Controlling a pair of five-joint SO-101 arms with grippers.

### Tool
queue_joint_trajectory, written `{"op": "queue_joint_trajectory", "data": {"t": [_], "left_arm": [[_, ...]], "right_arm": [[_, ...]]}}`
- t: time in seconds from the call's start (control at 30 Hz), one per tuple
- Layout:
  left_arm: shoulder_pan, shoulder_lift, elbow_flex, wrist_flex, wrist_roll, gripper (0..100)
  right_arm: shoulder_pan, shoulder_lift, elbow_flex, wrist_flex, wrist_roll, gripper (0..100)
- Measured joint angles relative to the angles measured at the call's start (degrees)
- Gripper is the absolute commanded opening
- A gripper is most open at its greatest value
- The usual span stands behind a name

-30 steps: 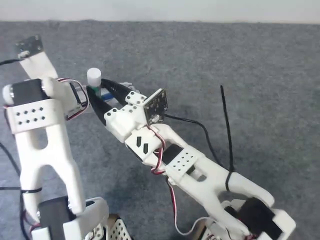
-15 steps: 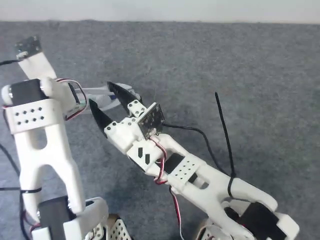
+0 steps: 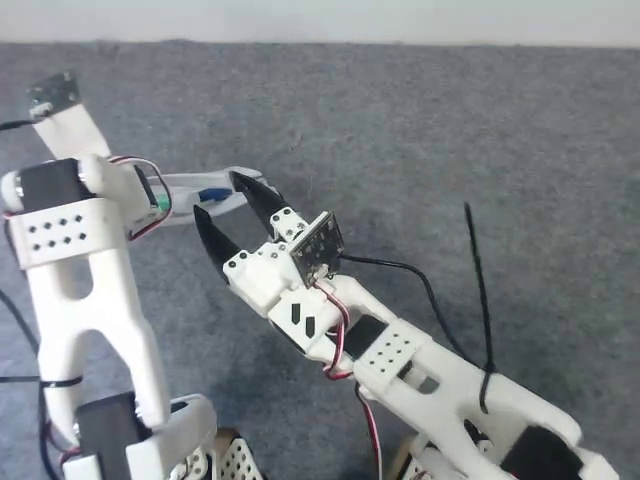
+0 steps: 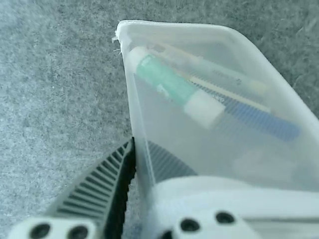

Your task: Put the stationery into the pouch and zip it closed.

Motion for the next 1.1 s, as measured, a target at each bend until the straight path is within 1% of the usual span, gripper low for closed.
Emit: {"op": "queue_joint_trajectory", "data": {"t": [0.2,0.43,0.77,0.9,1.1], "left_arm": [[-0.26,0.00,0.00,-0.18,0.00,1],[-0.26,0.00,0.00,-0.18,0.00,1],[-0.26,0.00,0.00,-0.18,0.00,1],[-0.26,0.00,0.00,-0.18,0.00,1],[-0.26,0.00,0.00,-0.18,0.00,1]], "right_arm": [[0.00,-6.42,0.00,8.62,0.00,19.1],[-0.09,-7.65,-3.52,20.31,0.00,19.1],[0.18,-21.10,-3.34,34.90,0.00,19.1],[2.11,-24.70,-0.44,39.65,0.00,19.1],[8.44,-29.36,5.71,40.00,0.00,19.1]]}}
